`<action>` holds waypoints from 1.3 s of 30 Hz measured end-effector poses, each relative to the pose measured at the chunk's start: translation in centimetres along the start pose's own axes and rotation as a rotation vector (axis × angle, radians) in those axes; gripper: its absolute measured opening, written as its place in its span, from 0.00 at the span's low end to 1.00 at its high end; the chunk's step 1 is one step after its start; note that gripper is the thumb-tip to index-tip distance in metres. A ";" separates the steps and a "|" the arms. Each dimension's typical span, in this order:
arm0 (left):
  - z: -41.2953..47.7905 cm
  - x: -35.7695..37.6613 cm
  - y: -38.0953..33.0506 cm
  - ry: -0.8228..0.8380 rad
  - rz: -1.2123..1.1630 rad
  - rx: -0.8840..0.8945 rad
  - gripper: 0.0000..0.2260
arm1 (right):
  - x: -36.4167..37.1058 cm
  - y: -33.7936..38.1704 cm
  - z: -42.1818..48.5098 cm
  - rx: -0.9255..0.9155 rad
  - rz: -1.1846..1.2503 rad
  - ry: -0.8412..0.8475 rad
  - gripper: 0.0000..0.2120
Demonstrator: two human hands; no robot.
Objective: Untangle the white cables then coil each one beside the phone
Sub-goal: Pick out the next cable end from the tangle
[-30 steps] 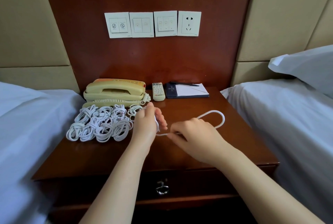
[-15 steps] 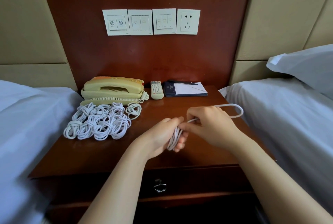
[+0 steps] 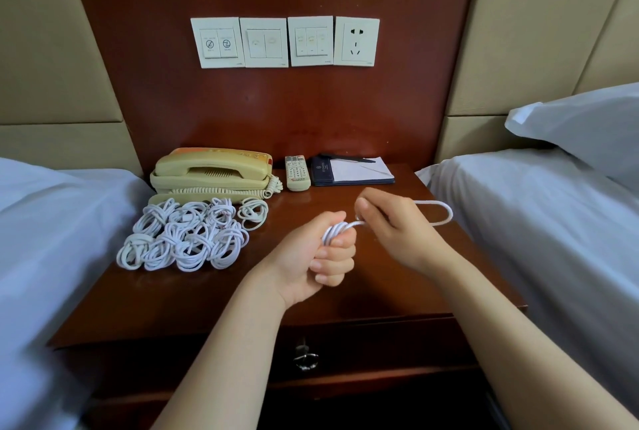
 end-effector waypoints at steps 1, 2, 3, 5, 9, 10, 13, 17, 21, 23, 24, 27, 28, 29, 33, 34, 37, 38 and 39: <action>0.0 -0.4 -0.1 -0.034 -0.018 0.010 0.22 | 0.3 -0.2 0.1 0.002 -0.001 0.013 0.13; 0.0 -0.8 0.0 -0.070 -0.032 0.016 0.22 | 0.6 -0.4 0.1 0.003 -0.012 0.031 0.12; -0.1 -1.1 0.1 -0.101 -0.041 0.017 0.22 | 1.0 -0.7 0.1 0.004 -0.029 0.052 0.11; -0.1 -1.6 0.3 -0.151 -0.048 0.010 0.22 | 1.6 -1.3 0.2 0.028 -0.065 0.089 0.10; -0.4 -2.6 0.1 -0.224 -0.153 0.033 0.23 | 1.4 -3.7 0.0 0.156 -0.186 0.113 0.12; -0.6 -3.1 -0.2 -0.252 -0.172 0.046 0.23 | 0.9 -4.8 -0.3 0.211 -0.255 0.121 0.13; -1.8 -4.9 -0.8 -0.359 -0.107 0.051 0.22 | -0.4 -7.3 -1.6 0.339 -0.279 0.159 0.15; -2.5 -5.7 -0.7 -0.414 -0.034 0.026 0.22 | -0.4 -6.4 -1.7 0.303 -0.188 0.105 0.12; -2.2 -5.6 -0.5 -0.441 -0.062 0.018 0.20 | 1.5 -4.5 -1.3 0.284 0.188 0.002 0.12; -2.0 -5.4 -0.4 -0.464 -0.045 0.021 0.19 | 2.5 -3.4 -1.1 0.326 0.393 -0.011 0.13; -2.0 -5.3 -0.4 -0.486 -0.029 0.025 0.18 | 3.0 -3.0 -1.1 0.352 0.462 -0.003 0.14; -1.9 -5.0 -0.6 -0.584 -0.009 0.049 0.16 | 3.9 -1.4 -0.9 0.371 0.552 0.026 0.16; -1.8 -5.1 -0.6 -0.629 0.019 0.044 0.15 | 4.2 -1.0 -0.8 0.363 0.560 0.032 0.16; -1.6 -5.0 -0.7 -0.677 0.070 0.021 0.15 | 4.4 -0.6 -0.8 0.352 0.567 0.033 0.16; -0.9 -5.7 -0.3 -0.849 0.203 -0.080 0.17 | 4.9 0.0 -0.7 0.294 0.529 0.011 0.13; -0.6 -5.8 -0.3 -0.858 0.176 -0.078 0.17 | 4.9 0.0 -0.7 0.279 0.487 -0.002 0.11; -0.3 -5.9 0.1 -0.866 0.110 -0.104 0.22 | 4.6 -0.3 -0.7 0.306 0.504 -0.046 0.11; -0.3 -6.0 0.2 -0.844 0.081 -0.081 0.22 | 4.5 -0.4 -0.7 0.336 0.609 -0.055 0.11; -0.3 -6.1 0.1 -0.810 0.040 -0.032 0.20 | 4.4 -0.6 -0.8 0.364 0.738 -0.059 0.11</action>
Point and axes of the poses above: each hand's wrist, its own z-axis towards the middle knuckle, its own x-axis out of the palm, y = z × x, the point moved 6 cm from there along z, towards the middle knuckle, and after that the axes turned 10 degrees about z, right-handed, at the moved point
